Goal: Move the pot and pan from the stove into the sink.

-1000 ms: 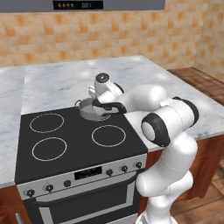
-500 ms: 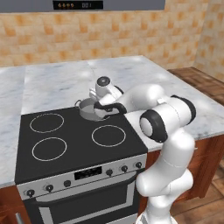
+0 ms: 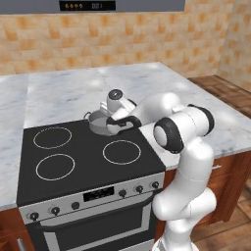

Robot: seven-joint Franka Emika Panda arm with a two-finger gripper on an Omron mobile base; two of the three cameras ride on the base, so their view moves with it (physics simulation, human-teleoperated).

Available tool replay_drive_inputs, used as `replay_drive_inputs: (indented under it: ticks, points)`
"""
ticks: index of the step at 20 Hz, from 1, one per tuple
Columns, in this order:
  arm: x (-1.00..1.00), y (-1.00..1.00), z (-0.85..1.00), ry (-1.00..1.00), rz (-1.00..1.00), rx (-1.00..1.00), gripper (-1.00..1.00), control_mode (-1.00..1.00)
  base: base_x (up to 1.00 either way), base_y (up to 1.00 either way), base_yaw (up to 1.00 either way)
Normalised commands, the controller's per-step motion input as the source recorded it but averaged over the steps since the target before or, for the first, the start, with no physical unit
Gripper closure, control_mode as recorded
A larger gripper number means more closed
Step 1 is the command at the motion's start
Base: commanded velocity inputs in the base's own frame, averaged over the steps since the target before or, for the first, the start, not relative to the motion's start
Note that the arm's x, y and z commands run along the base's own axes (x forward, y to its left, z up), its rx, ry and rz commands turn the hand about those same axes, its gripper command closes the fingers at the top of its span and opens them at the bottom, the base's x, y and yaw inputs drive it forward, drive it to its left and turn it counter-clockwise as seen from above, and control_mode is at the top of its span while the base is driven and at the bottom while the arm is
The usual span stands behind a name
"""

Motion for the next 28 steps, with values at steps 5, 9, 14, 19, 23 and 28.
replay_drive_inputs:
  ticks: [5,9,14,19,23,28]
  points:
    - [0.22,0.0,-0.19,0.0,0.0,0.0,-1.0,-1.0,0.0,0.0,0.0]
    - [0.24,0.0,-0.16,0.0,0.0,0.0,-1.0,-1.0,0.0,0.0,0.0]
    - [0.24,0.0,-0.17,0.0,0.0,0.0,-1.0,-1.0,0.0,0.0,0.0]
    - [0.22,0.0,-0.24,0.02,0.0,0.0,-1.0,-1.0,0.0,0.0,0.0]
    - [0.24,0.0,-0.26,0.03,0.0,0.0,-1.0,-1.0,0.0,0.0,0.0]
    - [0.23,0.0,-0.25,0.03,0.0,0.0,-1.0,-1.0,0.0,0.0,0.0]
